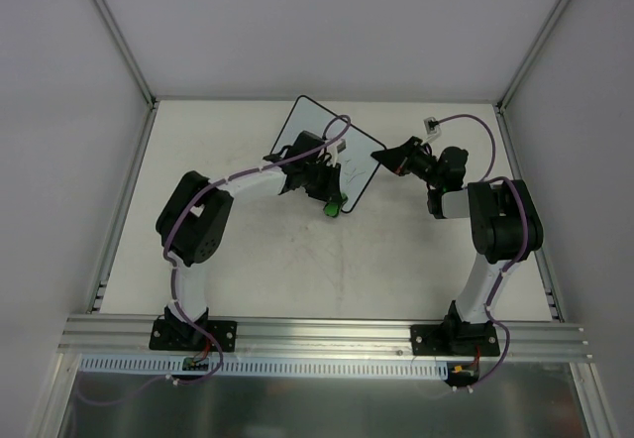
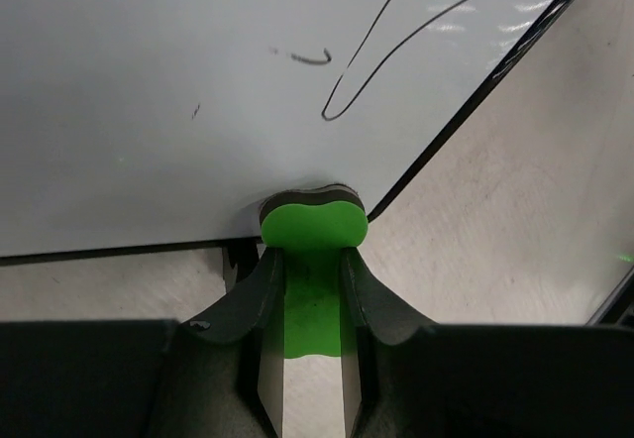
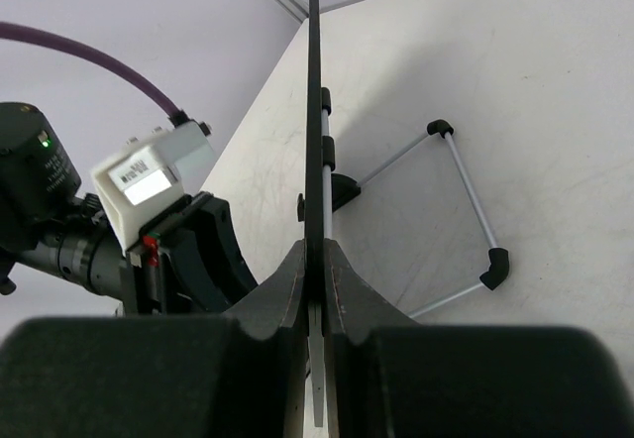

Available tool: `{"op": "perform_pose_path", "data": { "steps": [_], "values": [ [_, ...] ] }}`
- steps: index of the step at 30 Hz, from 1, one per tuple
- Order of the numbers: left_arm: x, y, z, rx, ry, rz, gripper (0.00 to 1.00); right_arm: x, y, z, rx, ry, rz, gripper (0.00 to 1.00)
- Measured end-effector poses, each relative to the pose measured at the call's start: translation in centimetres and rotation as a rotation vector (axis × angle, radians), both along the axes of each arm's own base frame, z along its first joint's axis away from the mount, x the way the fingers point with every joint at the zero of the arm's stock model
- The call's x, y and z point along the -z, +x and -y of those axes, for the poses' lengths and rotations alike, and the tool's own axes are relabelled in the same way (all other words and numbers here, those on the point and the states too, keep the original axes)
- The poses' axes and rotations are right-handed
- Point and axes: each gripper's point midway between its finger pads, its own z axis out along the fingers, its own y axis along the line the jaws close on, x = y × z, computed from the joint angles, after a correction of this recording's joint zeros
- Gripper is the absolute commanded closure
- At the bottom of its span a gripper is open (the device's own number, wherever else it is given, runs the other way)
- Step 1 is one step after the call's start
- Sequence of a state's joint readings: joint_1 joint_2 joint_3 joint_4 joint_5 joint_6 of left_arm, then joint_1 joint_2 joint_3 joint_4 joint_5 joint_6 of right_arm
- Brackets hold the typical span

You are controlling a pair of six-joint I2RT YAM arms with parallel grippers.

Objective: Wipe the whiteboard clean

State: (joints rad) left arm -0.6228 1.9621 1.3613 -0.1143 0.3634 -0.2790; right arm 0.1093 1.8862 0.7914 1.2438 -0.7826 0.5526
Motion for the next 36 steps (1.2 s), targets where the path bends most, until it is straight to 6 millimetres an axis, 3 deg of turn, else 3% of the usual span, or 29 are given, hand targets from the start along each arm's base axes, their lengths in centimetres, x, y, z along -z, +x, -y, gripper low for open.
{"op": "perform_pose_path", "data": {
  "steps": [4,11,18,24,36],
  "values": [
    [1.1,-1.2,-0.4,-0.007,0.021,-0.046,1.0,0.0,0.0,0.0,-0.002,-0.001,0.003,1.0],
    [0.7,-1.0,-0.5,-0.012,0.029,-0.05,1.0,-0.1,-0.1,-0.1,-0.005,-0.001,0.01,1.0],
    [-2.1,3.3,-0.8,-0.06,0.002,0.0,1.0,-0.2,0.0,-0.1,-0.003,-0.001,0.011,1.0],
    [-5.6,7.0,0.5,-0.064,-0.045,0.09,1.0,-0.1,0.1,-0.1,0.006,0.001,0.002,1.0],
    [-7.6,9.1,1.3,-0.07,-0.056,0.165,1.0,0.0,0.1,-0.1,0.008,0.008,-0.013,1.0]
  ]
}}
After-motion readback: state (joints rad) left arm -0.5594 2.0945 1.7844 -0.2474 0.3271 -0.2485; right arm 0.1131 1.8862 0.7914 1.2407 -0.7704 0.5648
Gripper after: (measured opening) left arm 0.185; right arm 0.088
